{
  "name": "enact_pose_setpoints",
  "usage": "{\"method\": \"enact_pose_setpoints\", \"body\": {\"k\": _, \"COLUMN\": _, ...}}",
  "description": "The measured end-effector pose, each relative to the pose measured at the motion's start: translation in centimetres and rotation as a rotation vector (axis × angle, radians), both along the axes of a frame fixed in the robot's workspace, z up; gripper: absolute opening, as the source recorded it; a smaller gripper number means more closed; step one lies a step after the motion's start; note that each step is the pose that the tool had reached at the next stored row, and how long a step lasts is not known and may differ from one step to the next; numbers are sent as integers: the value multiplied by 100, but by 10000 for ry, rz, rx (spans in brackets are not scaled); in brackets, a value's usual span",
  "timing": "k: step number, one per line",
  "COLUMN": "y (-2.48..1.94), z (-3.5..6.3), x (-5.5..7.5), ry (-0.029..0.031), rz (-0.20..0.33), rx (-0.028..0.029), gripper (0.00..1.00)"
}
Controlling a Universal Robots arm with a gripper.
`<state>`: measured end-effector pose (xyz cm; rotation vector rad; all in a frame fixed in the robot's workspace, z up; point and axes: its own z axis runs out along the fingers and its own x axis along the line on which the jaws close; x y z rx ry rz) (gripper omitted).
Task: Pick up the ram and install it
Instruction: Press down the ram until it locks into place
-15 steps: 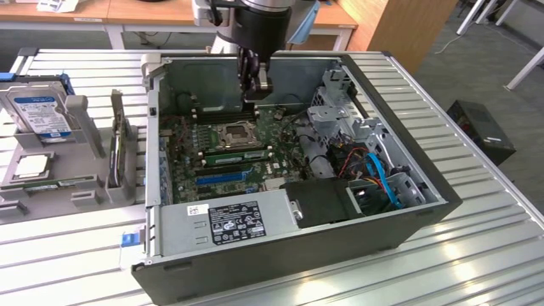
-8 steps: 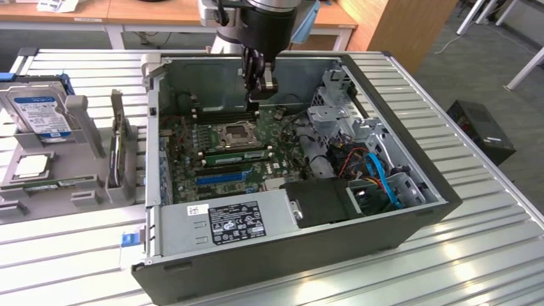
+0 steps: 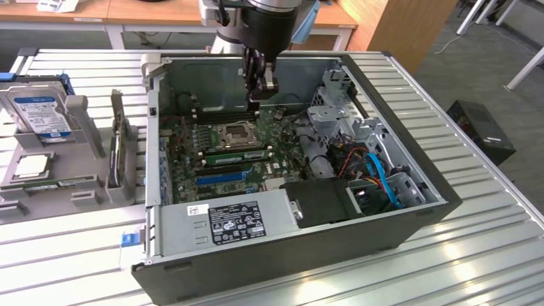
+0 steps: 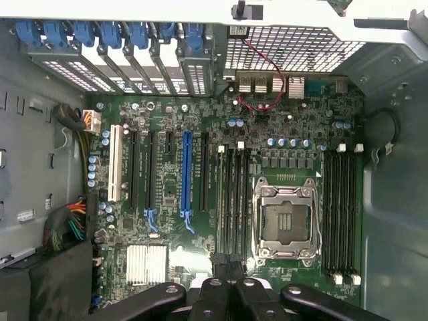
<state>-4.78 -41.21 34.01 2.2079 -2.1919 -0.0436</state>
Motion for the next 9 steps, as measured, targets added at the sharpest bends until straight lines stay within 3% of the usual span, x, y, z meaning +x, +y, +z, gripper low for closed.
{"method": "enact_pose_setpoints", "body": {"k": 9, "y": 0, "z": 0, "x": 1, "ry": 0, "rz": -1, "rx": 0, "gripper": 10}}
